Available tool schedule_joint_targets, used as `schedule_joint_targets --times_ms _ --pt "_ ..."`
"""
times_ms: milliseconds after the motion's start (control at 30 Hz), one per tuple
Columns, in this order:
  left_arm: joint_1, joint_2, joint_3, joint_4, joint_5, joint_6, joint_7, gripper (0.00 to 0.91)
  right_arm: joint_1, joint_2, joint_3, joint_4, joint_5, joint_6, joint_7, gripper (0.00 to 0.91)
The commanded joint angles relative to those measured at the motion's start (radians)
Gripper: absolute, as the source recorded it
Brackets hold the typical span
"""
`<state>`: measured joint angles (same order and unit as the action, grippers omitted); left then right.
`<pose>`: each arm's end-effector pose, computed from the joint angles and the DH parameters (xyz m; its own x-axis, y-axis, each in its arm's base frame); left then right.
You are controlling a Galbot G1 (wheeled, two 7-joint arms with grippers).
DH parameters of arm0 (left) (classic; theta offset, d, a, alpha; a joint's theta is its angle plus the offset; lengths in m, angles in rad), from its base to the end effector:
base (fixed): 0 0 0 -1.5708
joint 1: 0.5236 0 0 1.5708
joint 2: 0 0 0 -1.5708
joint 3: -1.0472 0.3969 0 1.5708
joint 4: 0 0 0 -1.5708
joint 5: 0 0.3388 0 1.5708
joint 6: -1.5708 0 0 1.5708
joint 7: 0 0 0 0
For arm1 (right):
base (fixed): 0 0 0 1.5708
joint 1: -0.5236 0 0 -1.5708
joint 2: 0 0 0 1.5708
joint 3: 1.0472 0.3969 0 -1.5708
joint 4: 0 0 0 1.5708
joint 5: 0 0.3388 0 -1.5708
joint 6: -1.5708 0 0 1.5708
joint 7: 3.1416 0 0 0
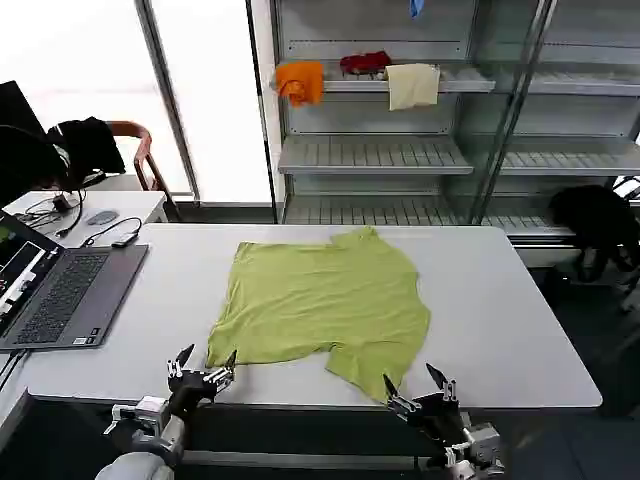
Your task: Fold and organize the clothes.
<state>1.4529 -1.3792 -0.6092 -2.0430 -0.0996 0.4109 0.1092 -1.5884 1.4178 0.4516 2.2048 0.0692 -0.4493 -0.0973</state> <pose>0.1841 0.0716 -0.3331 -0.9379 0.0757 0.3387 0.1066 0.9916 0.0736 0.1319 -0.0105 -0.3090 -0.9054 -0.2230 0.3612 -0.2351 0.9719 0.0108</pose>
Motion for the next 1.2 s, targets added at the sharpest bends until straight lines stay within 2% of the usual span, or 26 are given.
schedule_joint_targets --times_ms 33,200,233,267,367,400,433,467,500,533,600,667,700,1200 --pt "0.006 0.003 -0.006 0.021 0.014 -0.004 -0.008 0.907 0.000 0.013 -0.027 -0.038 -0.021 0.019 0.006 0.907" --pt "0.006 0.003 -0.006 0.032 0.009 -0.004 -0.010 0.907 0.013 0.020 -0.038 -0.061 -0.026 0.019 0.014 0.907" --pt "0.006 0.002 -0.005 0.033 0.010 -0.004 -0.011 0.907 0.016 0.024 -0.043 -0.070 -0.026 0.021 0.016 0.877" --pt "0.006 0.001 -0.005 0.033 0.010 -0.004 -0.011 0.907 0.017 0.026 -0.046 -0.073 -0.026 0.021 0.018 0.826" --pt "0.005 0.001 -0.003 0.033 0.010 -0.004 -0.011 0.887 0.026 0.039 -0.061 -0.093 -0.033 0.021 0.025 0.544" --pt "0.004 0.001 -0.003 0.034 0.010 -0.003 -0.011 0.836 0.028 0.040 -0.063 -0.095 -0.035 0.022 0.027 0.464" --pt "0.004 0.000 -0.003 0.035 0.010 -0.003 -0.010 0.715 0.031 0.041 -0.066 -0.101 -0.036 0.022 0.030 0.302" --pt "0.004 0.000 -0.003 0.035 0.010 -0.004 -0.010 0.645 0.033 0.041 -0.067 -0.103 -0.036 0.022 0.031 0.171" --pt "0.004 0.000 -0.003 0.035 0.010 -0.004 -0.010 0.504 0.033 0.040 -0.067 -0.103 -0.036 0.022 0.031 0.091" --pt "0.005 0.000 -0.002 0.035 0.009 -0.005 -0.009 0.282 0.035 0.038 -0.068 -0.104 -0.035 0.023 0.032 0.020" --pt "0.008 0.000 0.000 0.031 0.006 -0.006 -0.007 0.191 0.036 0.037 -0.067 -0.104 -0.035 0.023 0.031 0.000" --pt "0.011 0.000 0.001 0.027 0.005 -0.006 -0.004 0.050 0.036 0.035 -0.065 -0.104 -0.035 0.025 0.030 0.000" --pt "0.012 -0.001 0.003 0.024 0.004 -0.006 -0.003 0.030 0.036 0.035 -0.065 -0.104 -0.035 0.026 0.029 0.000" --pt "0.013 -0.004 0.014 -0.004 0.007 -0.001 0.011 0.000 0.033 0.040 -0.057 -0.073 -0.034 0.068 0.033 0.000"
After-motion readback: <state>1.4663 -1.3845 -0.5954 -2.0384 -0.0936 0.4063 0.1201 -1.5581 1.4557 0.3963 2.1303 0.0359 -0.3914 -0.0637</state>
